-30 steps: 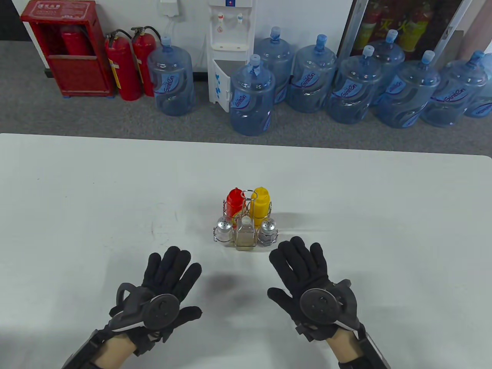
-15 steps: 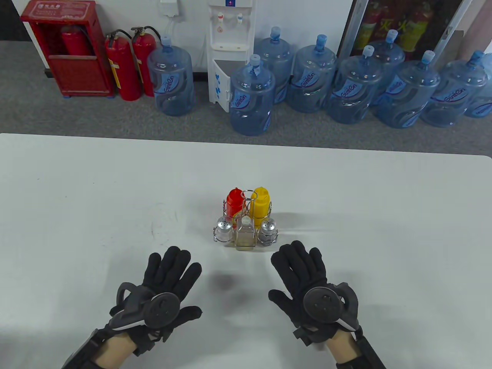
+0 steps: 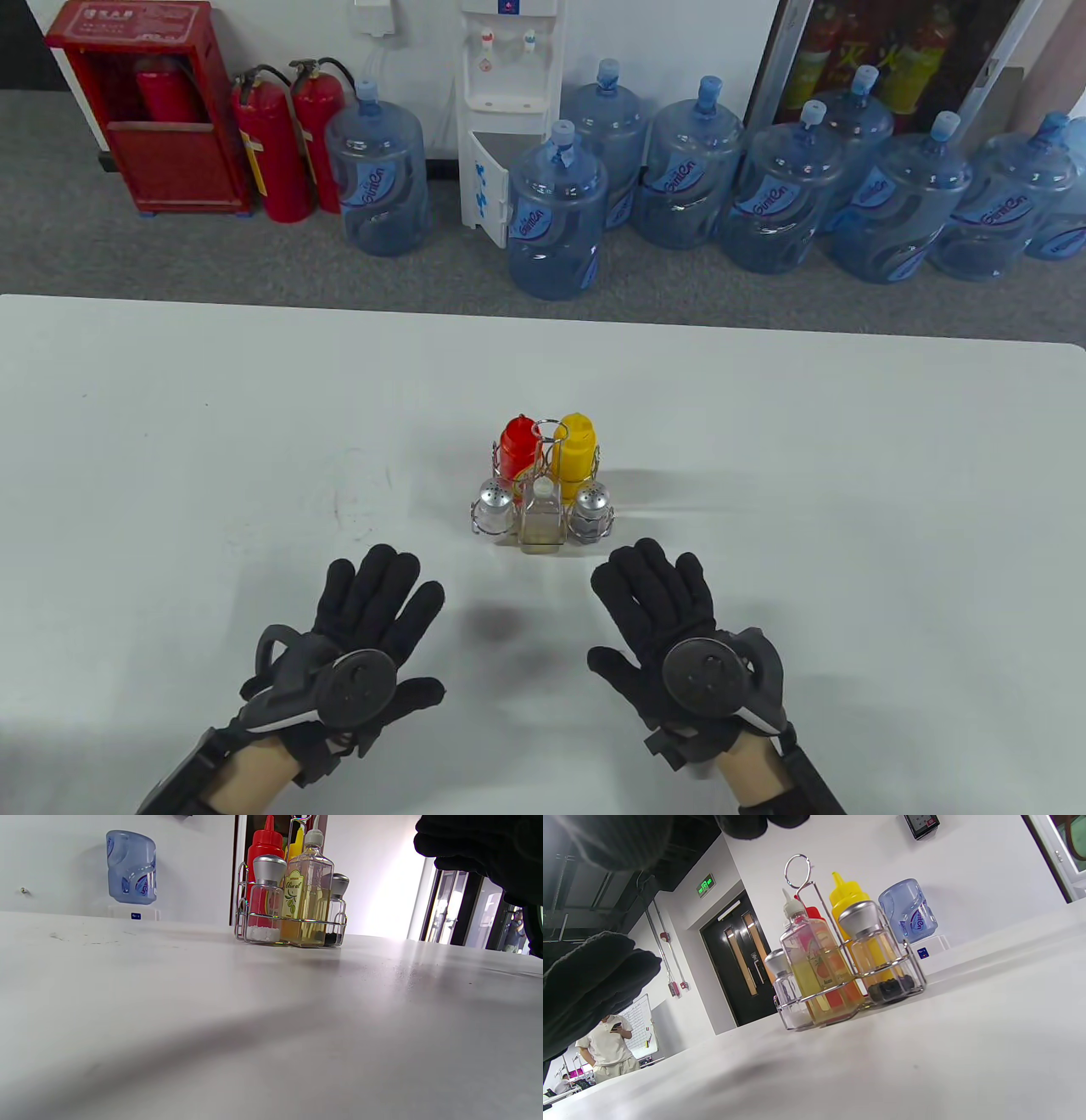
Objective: Hold seasoning rack and insert seasoning bottles through ring holders
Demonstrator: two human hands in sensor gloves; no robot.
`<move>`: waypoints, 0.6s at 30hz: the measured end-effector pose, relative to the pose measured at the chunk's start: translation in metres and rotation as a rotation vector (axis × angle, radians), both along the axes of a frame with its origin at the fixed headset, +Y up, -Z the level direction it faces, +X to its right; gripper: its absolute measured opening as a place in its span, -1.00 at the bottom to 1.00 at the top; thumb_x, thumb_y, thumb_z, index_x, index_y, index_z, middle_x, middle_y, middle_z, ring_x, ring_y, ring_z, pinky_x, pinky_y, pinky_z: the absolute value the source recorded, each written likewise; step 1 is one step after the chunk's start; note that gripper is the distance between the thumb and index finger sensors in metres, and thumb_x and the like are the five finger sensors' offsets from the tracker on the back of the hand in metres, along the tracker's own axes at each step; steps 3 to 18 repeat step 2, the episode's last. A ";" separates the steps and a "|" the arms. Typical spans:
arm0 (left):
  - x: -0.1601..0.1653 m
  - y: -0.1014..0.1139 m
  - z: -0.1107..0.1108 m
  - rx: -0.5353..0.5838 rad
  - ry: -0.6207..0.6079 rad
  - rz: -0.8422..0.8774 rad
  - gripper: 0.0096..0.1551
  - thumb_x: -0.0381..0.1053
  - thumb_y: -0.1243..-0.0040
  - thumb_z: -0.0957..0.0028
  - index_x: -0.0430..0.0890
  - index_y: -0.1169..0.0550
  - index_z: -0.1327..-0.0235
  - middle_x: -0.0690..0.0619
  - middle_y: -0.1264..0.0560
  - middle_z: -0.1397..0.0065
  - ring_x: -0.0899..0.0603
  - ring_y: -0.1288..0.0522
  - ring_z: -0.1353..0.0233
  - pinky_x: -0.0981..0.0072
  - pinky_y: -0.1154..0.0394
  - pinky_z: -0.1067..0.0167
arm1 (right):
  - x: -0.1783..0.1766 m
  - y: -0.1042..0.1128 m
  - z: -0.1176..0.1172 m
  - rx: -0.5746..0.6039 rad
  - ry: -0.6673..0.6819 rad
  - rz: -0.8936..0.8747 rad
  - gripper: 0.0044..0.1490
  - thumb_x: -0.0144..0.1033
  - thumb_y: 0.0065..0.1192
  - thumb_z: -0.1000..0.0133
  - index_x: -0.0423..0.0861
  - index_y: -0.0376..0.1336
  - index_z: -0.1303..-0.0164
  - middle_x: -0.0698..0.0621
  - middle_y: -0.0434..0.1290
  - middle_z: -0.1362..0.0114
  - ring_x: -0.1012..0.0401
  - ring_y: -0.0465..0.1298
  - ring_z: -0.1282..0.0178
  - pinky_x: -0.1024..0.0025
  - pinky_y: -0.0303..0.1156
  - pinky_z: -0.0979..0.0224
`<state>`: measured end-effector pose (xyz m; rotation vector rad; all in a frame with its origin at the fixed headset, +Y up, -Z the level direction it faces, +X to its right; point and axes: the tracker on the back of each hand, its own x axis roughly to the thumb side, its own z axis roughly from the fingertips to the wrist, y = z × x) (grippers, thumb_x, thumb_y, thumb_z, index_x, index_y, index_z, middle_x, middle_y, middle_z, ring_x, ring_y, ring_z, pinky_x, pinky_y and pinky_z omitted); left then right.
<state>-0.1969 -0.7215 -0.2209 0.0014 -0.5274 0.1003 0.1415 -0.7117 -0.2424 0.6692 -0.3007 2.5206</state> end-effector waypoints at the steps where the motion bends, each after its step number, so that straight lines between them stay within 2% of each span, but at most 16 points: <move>1: 0.000 0.000 0.000 -0.001 0.001 -0.001 0.11 0.56 0.16 0.19 0.28 0.43 -0.32 0.08 0.48 -0.56 -0.23 0.51 -0.67 -0.32 0.41 -0.48 | 0.000 0.000 0.000 0.000 0.001 0.000 0.08 0.30 0.08 0.13 0.22 -0.18 -0.58 0.16 -0.27 -0.70 0.09 -0.23 -0.77 -0.18 -0.41 -0.67; 18: 0.000 0.000 0.000 -0.003 0.001 -0.002 0.11 0.56 0.16 0.19 0.28 0.43 -0.32 0.08 0.48 -0.56 -0.23 0.51 -0.67 -0.32 0.41 -0.48 | 0.000 0.000 0.000 -0.001 0.002 0.001 0.08 0.30 0.08 0.13 0.22 -0.18 -0.58 0.17 -0.27 -0.70 0.09 -0.23 -0.77 -0.19 -0.41 -0.67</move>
